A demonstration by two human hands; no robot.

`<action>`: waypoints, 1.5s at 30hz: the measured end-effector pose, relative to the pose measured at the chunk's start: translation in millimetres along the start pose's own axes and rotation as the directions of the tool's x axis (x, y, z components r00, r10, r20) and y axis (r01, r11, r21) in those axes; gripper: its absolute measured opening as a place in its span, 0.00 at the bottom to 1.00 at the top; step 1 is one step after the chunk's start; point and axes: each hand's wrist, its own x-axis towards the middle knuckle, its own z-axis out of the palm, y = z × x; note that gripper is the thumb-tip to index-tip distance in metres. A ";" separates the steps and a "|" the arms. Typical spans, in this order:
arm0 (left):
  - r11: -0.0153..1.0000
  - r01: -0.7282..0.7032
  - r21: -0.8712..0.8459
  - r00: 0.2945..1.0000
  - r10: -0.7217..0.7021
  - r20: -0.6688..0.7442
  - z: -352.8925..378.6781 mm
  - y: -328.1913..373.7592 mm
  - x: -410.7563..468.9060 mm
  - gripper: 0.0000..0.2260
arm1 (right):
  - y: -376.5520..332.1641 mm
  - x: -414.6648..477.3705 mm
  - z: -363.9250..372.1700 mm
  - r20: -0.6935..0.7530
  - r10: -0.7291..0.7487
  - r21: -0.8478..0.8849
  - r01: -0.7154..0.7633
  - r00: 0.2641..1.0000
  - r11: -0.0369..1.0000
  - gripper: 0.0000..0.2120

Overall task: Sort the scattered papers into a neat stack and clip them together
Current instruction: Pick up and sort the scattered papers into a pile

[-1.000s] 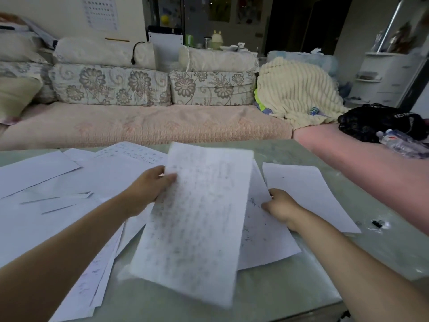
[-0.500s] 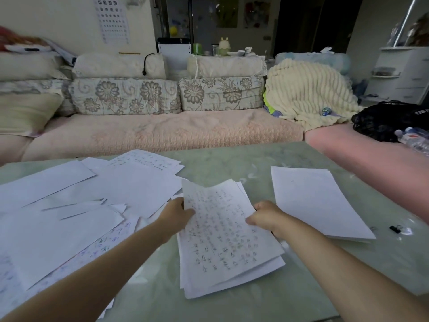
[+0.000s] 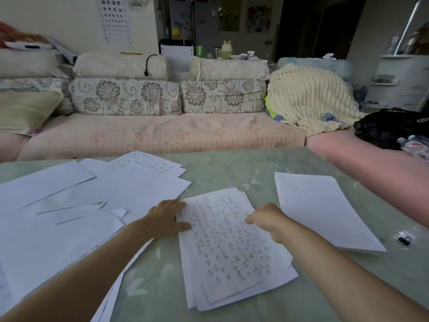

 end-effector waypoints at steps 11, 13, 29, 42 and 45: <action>0.992 0.005 -0.130 0.987 -0.026 -0.158 13.0 -2.1 -3.4 0.39 | -9.6 6.1 -3.7 0.130 0.073 -0.036 -0.069 0.989 0.997 0.21; 0.988 0.011 -0.154 0.983 -0.039 -0.177 13.1 1.6 -8.1 0.38 | -8.3 1.0 2.7 0.081 0.024 -0.186 -0.009 0.996 0.982 0.22; 0.046 -0.178 -0.983 0.956 -0.228 -0.184 -45.0 67.3 -34.3 0.14 | -21.0 -39.4 -18.7 -0.200 -0.469 0.284 0.509 0.860 0.813 0.13; 0.396 -0.468 -0.790 0.719 -0.350 -0.601 -72.5 90.7 -74.0 0.15 | -47.1 -58.1 -22.8 -0.303 -0.527 0.269 0.602 0.794 0.752 0.19; 0.424 -0.437 -0.793 0.711 -0.378 -0.593 -68.2 87.3 -73.4 0.12 | -46.4 -57.7 -13.3 -0.273 -0.509 0.258 0.572 0.816 0.779 0.15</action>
